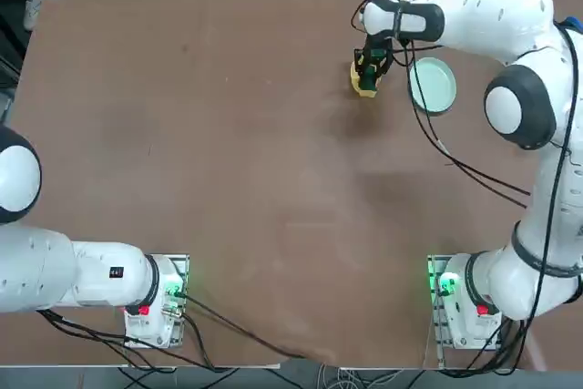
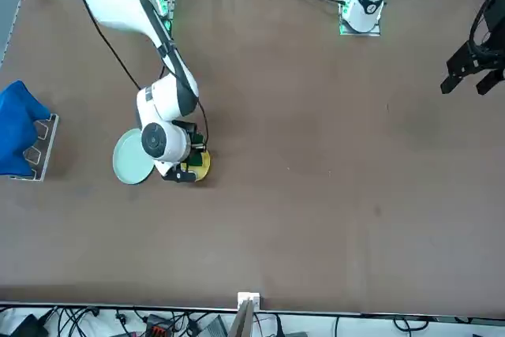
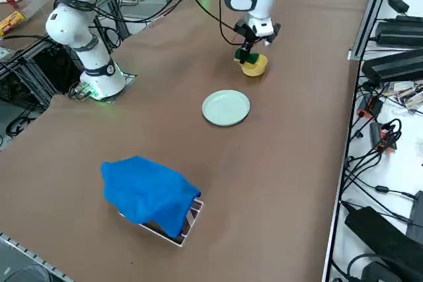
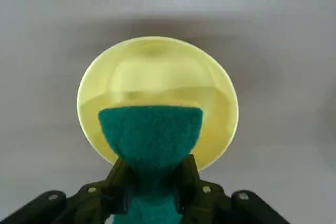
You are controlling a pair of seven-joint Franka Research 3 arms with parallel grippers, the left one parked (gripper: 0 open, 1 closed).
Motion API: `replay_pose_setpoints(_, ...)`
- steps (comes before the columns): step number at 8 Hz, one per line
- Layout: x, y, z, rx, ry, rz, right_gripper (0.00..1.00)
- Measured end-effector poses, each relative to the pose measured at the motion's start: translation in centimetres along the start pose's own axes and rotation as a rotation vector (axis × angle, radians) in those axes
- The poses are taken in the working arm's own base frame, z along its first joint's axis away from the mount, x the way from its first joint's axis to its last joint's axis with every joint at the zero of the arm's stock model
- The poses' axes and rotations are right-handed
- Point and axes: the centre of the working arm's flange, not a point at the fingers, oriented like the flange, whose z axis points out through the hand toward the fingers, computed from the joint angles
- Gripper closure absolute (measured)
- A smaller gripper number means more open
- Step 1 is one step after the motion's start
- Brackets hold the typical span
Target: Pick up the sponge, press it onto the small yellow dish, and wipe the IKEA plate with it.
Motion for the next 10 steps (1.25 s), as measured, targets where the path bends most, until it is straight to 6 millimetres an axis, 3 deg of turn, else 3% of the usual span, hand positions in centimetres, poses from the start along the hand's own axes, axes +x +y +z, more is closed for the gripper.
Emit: replay_pose_setpoints(10,1.6,-0.1,0.3,0.008,0.007,0.005,0.59)
